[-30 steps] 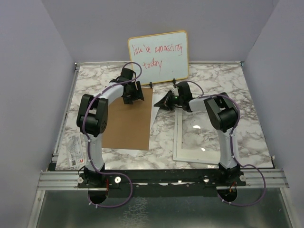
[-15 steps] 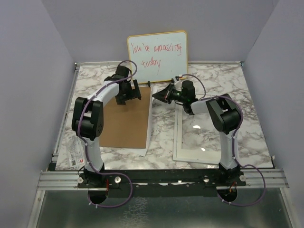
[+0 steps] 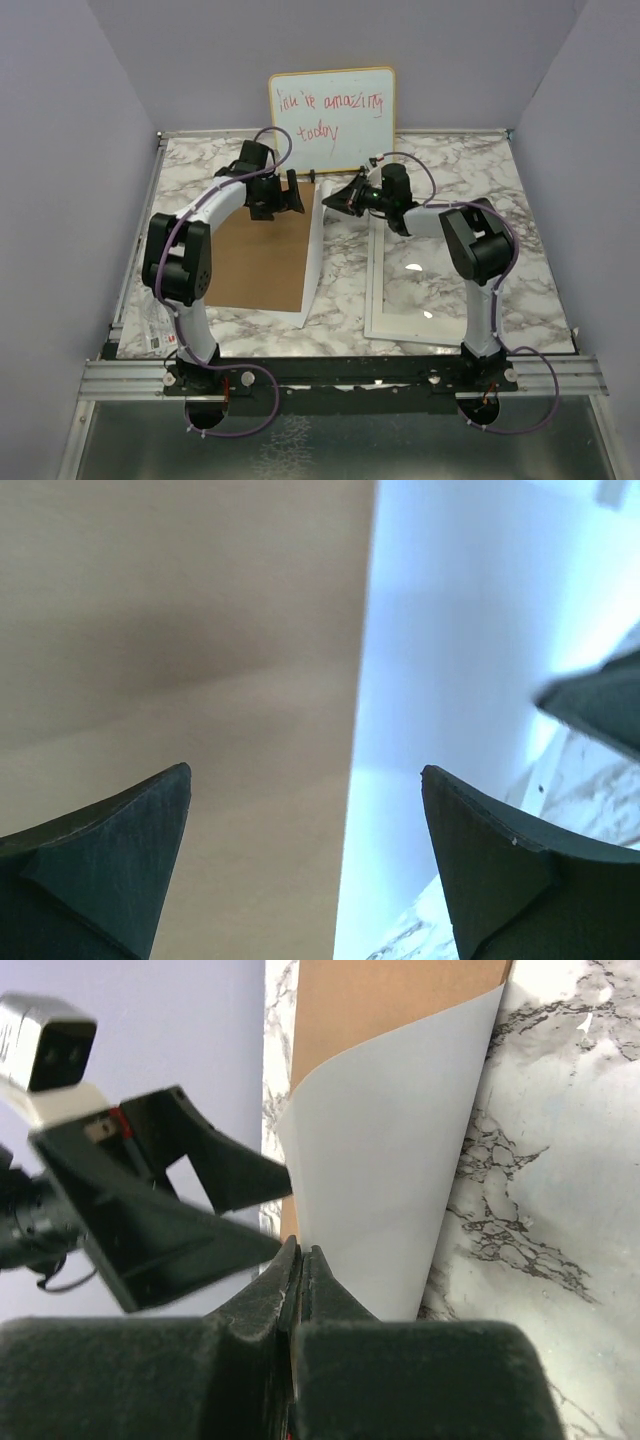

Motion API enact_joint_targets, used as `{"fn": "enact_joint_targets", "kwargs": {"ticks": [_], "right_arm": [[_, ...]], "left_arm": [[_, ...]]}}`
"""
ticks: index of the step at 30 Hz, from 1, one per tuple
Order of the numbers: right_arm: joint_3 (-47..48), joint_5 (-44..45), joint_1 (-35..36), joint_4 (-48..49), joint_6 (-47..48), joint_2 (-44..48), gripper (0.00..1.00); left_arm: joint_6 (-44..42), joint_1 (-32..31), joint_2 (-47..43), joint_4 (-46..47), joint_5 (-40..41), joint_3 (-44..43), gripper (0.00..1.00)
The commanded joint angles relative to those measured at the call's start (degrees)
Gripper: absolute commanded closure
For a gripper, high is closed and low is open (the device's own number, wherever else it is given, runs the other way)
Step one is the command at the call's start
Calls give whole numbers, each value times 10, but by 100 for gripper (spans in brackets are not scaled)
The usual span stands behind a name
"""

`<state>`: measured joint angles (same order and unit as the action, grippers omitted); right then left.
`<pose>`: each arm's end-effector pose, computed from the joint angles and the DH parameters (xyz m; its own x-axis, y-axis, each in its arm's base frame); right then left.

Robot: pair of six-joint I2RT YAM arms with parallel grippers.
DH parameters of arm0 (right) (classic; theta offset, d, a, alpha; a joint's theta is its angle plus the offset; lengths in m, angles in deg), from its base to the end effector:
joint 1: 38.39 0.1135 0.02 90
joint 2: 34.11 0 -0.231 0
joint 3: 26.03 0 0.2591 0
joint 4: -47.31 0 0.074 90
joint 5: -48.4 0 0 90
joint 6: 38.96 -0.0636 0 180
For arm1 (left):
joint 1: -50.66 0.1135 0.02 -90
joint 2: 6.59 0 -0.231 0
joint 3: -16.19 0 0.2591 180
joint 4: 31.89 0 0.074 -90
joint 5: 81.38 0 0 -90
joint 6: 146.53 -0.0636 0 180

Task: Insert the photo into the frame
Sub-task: Pick up the photo at the center of the board.

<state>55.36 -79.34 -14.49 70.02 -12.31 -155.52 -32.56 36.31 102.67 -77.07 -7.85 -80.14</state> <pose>0.4025 0.2209 0.1071 -0.8859 0.3805 -0.2655 -0.1402 0.3258 0.9350 0.4025 -0.1216 0.1590 -0.9071 -0.1701 -0.3849 0.0156 0.9005 -0.4346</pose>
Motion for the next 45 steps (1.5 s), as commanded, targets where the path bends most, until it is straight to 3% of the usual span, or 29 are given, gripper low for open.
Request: {"fn": "enact_joint_targets", "kwargs": {"ticks": [1, 11, 21, 31, 34, 38, 45], "right_arm": [[17, 19, 1, -66, 28, 43, 100], [44, 18, 1, -104, 2, 54, 99], [51, 27, 1, -137, 24, 3, 100], [58, 17, 0, -127, 18, -1, 100], [57, 16, 1, -126, 16, -1, 100], [57, 17, 0, -127, 14, -1, 99], [62, 19, 0, -141, 14, -1, 100]], "left_arm": [[-56, -35, -89, 84, -78, 67, 3], [-28, -108, -159, 257, -1, 181, 6], [22, -148, -88, 295, 68, 170, 29], [53, -182, -36, 275, 154, 133, 32], [58, -185, -25, 270, 160, 128, 41], [62, -189, -21, 252, 200, 119, 65], [68, -195, -20, 178, 276, 89, 86]]}}
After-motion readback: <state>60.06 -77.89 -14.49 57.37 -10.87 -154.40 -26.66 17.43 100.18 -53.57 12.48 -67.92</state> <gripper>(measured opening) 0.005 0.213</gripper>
